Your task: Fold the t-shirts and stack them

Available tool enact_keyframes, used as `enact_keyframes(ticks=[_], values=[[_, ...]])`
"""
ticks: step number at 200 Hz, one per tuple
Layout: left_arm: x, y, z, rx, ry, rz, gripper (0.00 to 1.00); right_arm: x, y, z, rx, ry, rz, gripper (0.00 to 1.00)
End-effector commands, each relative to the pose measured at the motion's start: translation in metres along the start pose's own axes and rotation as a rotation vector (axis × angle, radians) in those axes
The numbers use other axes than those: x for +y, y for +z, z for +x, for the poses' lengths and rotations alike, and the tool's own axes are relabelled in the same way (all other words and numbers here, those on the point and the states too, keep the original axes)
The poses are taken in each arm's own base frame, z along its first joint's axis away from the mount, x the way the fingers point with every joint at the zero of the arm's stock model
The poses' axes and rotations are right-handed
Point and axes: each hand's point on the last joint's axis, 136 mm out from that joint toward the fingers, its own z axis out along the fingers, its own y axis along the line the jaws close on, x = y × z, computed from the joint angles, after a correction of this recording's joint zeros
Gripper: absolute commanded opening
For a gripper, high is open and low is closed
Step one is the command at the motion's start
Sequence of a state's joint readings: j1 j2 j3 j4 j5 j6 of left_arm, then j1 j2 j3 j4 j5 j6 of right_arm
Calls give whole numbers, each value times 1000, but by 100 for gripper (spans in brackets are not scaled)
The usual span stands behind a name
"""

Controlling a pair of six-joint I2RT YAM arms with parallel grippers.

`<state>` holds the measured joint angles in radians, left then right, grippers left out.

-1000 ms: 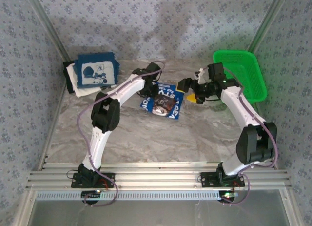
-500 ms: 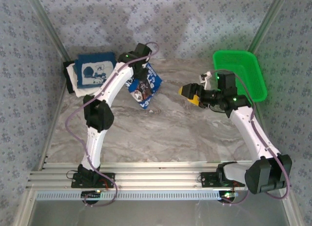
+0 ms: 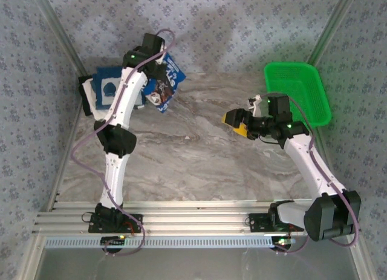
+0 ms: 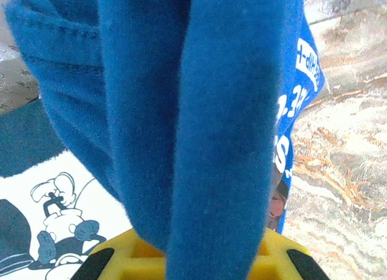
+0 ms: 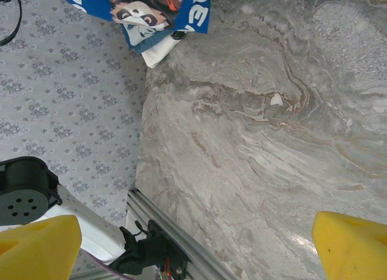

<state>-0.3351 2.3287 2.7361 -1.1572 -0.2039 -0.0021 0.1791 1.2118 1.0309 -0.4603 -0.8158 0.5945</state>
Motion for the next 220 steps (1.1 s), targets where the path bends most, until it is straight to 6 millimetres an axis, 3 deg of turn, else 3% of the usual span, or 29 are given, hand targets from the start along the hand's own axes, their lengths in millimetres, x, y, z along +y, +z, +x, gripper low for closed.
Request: enact_keyframes(ticks=[1,28,54,117,168,220], values=[[6,-8,-13,-47,-71,48,0,-3,3,-2,0,-4,4,100],[21,-17,-25,-91,-144,76,0,-7,7,-2,7,3,9,100],[49,-25,-27,-106,-228,71,0,-10,10,-3,6,10,11,100],[107,-24,-28,-139,-357,73,0,-16,14,-4,7,31,28,100],[152,-22,-16,-129,-432,58,0,-23,21,-5,5,38,45,100],[191,-1,7,-87,-533,71,0,-24,34,-7,12,74,53,100]])
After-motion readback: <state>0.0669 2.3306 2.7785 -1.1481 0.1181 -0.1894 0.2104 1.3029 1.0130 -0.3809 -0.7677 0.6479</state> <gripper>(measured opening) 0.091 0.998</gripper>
